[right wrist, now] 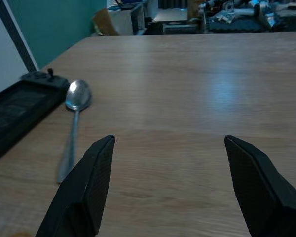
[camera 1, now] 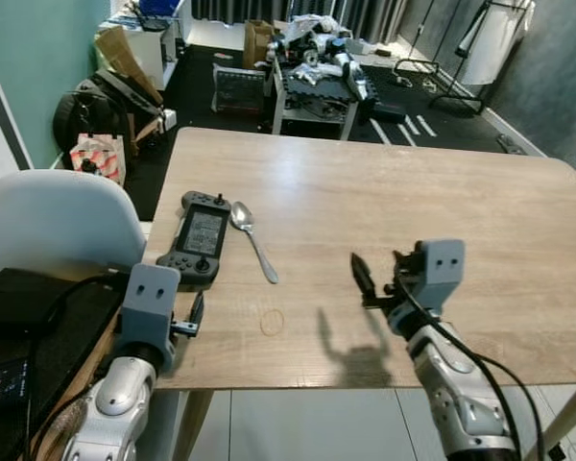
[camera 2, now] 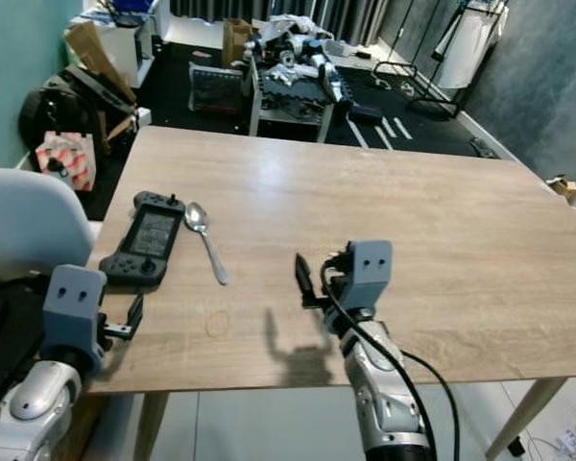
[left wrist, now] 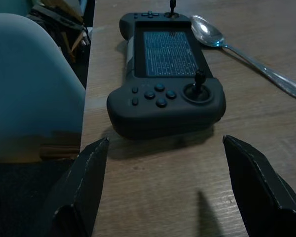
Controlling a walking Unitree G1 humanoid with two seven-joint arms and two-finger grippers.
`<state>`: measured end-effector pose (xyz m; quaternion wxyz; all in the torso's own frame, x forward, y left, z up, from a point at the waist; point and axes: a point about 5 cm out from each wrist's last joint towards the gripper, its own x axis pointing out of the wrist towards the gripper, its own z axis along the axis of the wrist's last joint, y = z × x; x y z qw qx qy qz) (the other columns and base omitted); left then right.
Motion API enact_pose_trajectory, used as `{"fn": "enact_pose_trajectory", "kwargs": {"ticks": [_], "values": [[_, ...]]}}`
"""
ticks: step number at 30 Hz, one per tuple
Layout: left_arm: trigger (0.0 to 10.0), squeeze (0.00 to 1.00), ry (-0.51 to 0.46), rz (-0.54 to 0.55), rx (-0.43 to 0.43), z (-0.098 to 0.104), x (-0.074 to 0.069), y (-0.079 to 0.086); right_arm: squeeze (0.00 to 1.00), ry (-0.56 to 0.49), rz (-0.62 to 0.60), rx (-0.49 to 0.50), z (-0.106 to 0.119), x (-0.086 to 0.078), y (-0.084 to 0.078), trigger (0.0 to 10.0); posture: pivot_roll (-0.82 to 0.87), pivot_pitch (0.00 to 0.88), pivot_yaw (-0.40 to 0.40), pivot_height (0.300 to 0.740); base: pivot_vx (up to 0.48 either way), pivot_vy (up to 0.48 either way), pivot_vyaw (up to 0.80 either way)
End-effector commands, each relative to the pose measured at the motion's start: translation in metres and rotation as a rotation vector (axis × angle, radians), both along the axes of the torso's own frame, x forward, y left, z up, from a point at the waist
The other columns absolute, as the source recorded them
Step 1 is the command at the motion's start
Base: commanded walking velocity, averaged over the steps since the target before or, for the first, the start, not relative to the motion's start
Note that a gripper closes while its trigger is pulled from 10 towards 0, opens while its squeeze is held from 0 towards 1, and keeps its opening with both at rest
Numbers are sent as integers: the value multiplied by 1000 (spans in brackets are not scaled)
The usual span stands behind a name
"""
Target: Setting the table
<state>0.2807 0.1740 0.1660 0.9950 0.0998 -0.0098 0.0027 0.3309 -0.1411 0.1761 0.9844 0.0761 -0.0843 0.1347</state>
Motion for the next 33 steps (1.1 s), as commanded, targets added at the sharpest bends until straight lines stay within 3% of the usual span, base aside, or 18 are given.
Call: {"fn": "enact_pose_trajectory", "kwargs": {"ticks": [1,3,5,7,8,10,14,19,24,27,29,30,33], "values": [[10000,0,9,-12,7,1,-3,1,0,32,30,-10,-7,2,13,10000,221,145,-57,740,0,0,0],[10000,0,9,-12,7,1,-3,1,0,32,30,-10,-7,2,13,10000,221,145,-57,740,0,0,0],[10000,0,3,-50,6,8,-6,3,0,42,71,-28,-10,7,41,10000,244,153,-51,740,0,0,0],[10000,0,3,-50,6,8,-6,3,0,42,71,-28,-10,7,41,10000,244,153,-51,740,0,0,0],[10000,0,-4,-72,1,14,-7,6,0,41,90,-34,-10,9,53,10000,249,156,-48,740,0,0,0],[10000,0,-28,-104,9,27,-7,10,0,27,98,-22,-6,10,62,10000,259,159,-42,740,0,0,0],[10000,0,-46,-128,21,36,-4,10,0,3,60,-3,-1,10,55,10000,256,163,-36,740,0,0,0],[10000,0,-32,-168,46,43,15,10,0,-104,-55,-28,16,5,18,10000,209,177,-13,740,0,0,0],[10000,0,-30,-188,26,46,19,6,0,-118,-40,-53,19,4,13,10000,195,179,-6,740,0,0,0],[10000,0,-28,-230,-35,47,9,1,0,-99,28,-94,10,2,33,10000,203,183,-10,740,0,0,0],[10000,0,-28,-230,-35,47,9,1,0,-99,28,-94,10,2,33,10000,203,183,-10,740,0,0,0],[10000,0,-23,-214,-67,45,-4,4,0,-76,60,-116,2,6,51,10000,248,184,-24,740,0,0,0],[10000,0,-19,-176,-94,45,-16,11,0,-63,79,-146,-1,11,63,10000,267,183,-29,740,0,0,0]]}}
